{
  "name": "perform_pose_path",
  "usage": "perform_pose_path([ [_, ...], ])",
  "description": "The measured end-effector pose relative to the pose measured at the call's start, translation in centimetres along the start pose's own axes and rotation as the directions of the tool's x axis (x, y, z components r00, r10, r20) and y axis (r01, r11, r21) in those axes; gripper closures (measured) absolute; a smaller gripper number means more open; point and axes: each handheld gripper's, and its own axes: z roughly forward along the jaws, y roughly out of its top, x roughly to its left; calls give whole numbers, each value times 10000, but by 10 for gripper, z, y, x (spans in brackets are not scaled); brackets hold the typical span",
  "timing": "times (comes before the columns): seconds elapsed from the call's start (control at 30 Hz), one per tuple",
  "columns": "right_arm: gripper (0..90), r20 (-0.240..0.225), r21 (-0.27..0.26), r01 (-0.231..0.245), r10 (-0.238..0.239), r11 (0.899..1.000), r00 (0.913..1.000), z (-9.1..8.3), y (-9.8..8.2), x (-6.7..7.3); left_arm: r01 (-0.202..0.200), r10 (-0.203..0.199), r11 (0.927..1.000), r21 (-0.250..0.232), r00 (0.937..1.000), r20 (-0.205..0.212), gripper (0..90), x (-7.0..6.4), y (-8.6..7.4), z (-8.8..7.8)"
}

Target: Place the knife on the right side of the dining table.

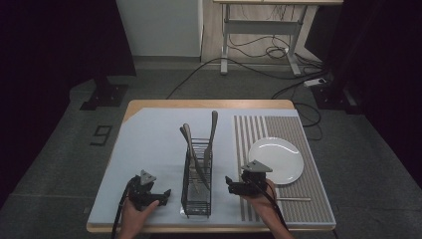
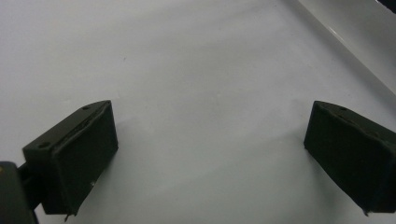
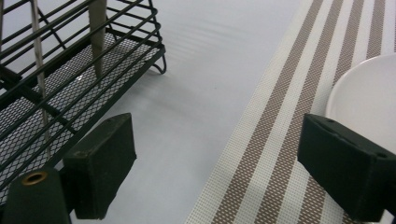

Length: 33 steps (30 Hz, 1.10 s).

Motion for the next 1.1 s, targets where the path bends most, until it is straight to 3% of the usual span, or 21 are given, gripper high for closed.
perform_pose_path([
  [0.2,146,-19,-219,0,-1,9998,10000,-3,1,-3,-1,1,10000,-2,10000,-6,22,0,0,0],
  [0.3,131,-48,-517,240,-243,9984,9997,-6,4,-4,1,-1,10000,-6,10000,-7,22,0,0,0],
  [0.7,154,-516,-940,-408,361,9947,9980,-10,19,-18,7,-7,10000,-23,10000,-14,23,0,0,0],
  [1.1,198,-788,-1177,-360,268,9924,9965,-6,34,-18,10,-10,10000,-21,10000,-12,23,0,0,0],
])
